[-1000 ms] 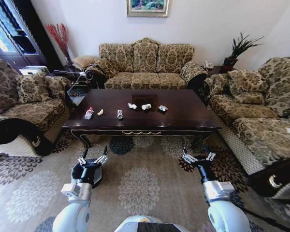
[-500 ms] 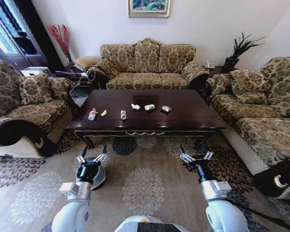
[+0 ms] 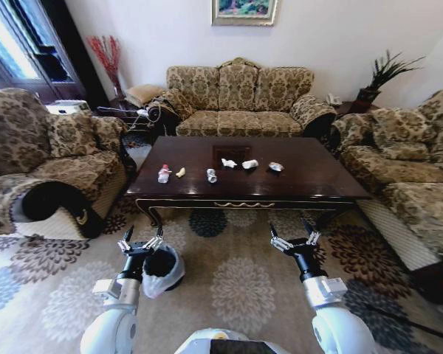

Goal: Move to the front of the table and place the trash on the table into the trash bin.

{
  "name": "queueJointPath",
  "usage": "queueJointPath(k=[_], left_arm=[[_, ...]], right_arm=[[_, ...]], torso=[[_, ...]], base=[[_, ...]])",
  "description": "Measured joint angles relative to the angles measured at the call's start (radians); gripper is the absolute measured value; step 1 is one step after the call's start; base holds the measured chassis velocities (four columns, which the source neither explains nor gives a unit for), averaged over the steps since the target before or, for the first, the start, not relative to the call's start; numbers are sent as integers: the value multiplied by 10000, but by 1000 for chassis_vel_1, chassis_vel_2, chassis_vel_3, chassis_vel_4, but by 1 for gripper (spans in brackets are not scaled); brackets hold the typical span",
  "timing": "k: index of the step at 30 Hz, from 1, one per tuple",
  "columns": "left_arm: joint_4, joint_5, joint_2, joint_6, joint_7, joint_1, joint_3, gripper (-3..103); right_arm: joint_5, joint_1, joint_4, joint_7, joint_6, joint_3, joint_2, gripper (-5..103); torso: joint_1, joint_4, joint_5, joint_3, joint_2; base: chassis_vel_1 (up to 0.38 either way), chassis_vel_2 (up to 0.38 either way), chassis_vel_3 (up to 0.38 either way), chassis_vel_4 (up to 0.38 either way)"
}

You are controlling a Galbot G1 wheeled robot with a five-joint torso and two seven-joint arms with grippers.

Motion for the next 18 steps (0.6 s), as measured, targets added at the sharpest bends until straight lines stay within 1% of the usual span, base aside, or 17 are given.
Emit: queueJointPath(k=[4,7,8,9,11,13,14,16,18], left_arm=[[99,-3,-3,-35,-12,-24,-3,100],[365,17,0,-36,-17,-107,-3,100],[574,32,19,-32,-17,-163,0,100],[965,88,47,-23,-29,-253,15,100],[1694,273,77,-25,-44,-408,53,100],[1911,325,78,-53,-45,-456,75,100],[2414,470,48,-165,-52,-568,128,100],[2837,532,-22,-240,-50,-654,211,100],[2939,534,-34,-241,-49,-690,229,100]], right_arm=[[38,47,-73,5,0,-6,12,100],[164,102,-155,169,0,-23,39,100],[231,125,-189,291,-2,-33,53,100],[309,141,-234,409,-8,-28,58,100],[384,149,-286,450,4,56,54,100],[416,149,-296,453,9,91,49,100],[524,153,-332,467,10,170,31,100],[621,202,-422,490,10,280,22,100],[635,216,-465,491,11,315,22,100]], torso=[[2,0,1,1,-2],[1,0,-3,0,-1],[1,0,-1,-1,-1],[2,0,-9,0,-2],[3,2,-12,0,-2],[3,1,-8,1,-1],[2,0,-5,0,-1],[1,0,3,1,-1],[1,0,7,1,-1]], base=[[371,377,-379,-371],[343,340,-301,-352],[264,314,-254,-282],[182,222,-254,-138],[158,85,-79,-113],[135,61,-14,-88],[68,-29,-27,-29],[-9,-38,12,10],[-48,-75,23,33]])
